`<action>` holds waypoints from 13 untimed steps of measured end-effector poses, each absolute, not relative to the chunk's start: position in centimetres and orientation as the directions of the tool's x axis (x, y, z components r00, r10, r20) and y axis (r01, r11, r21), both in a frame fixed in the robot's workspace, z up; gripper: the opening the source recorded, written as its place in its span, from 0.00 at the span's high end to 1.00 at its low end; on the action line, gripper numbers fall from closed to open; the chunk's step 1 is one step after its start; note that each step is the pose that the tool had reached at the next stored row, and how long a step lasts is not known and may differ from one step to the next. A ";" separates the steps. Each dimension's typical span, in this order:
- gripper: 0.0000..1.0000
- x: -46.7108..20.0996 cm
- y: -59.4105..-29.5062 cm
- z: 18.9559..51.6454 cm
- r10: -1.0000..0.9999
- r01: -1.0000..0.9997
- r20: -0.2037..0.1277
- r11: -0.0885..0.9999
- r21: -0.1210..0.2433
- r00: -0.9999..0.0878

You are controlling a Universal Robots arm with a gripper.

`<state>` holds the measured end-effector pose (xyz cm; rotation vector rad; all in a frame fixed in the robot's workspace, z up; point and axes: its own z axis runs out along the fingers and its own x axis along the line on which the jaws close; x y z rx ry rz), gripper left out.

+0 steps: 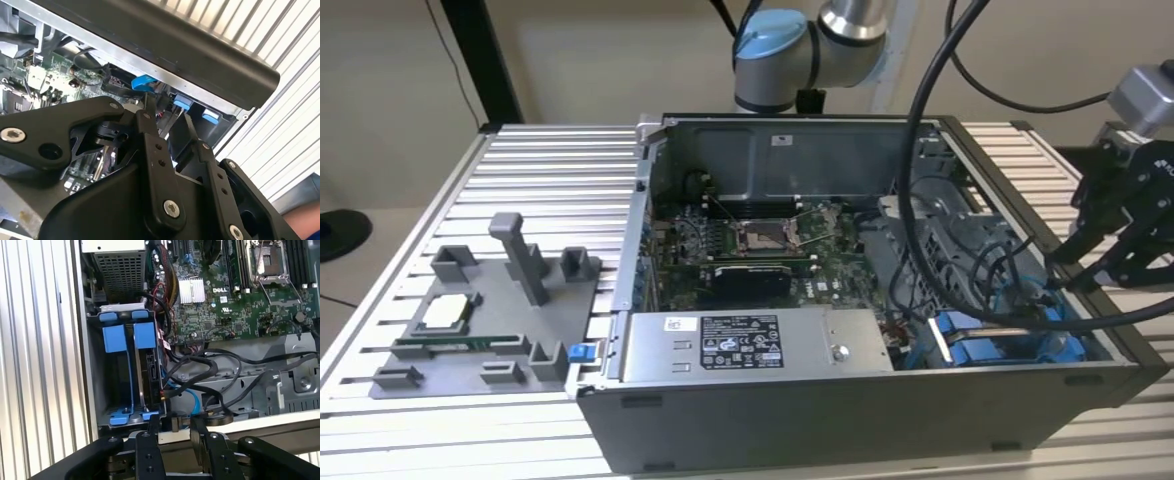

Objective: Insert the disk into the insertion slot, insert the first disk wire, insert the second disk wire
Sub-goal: 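Insert the second disk wire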

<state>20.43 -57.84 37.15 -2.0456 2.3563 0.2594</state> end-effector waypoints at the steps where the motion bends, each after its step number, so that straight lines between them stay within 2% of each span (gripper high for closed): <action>1: 0.00 20.4 -57.9 37.1 -0.982 -0.984 -0.116 0.135 0.118 -0.149; 8: 0.00 20.6 -58.0 36.3 -0.978 -0.982 -0.126 0.149 0.120 -0.164; 13: 0.00 20.8 -58.0 36.0 -0.974 -0.981 -0.153 0.148 0.125 -0.167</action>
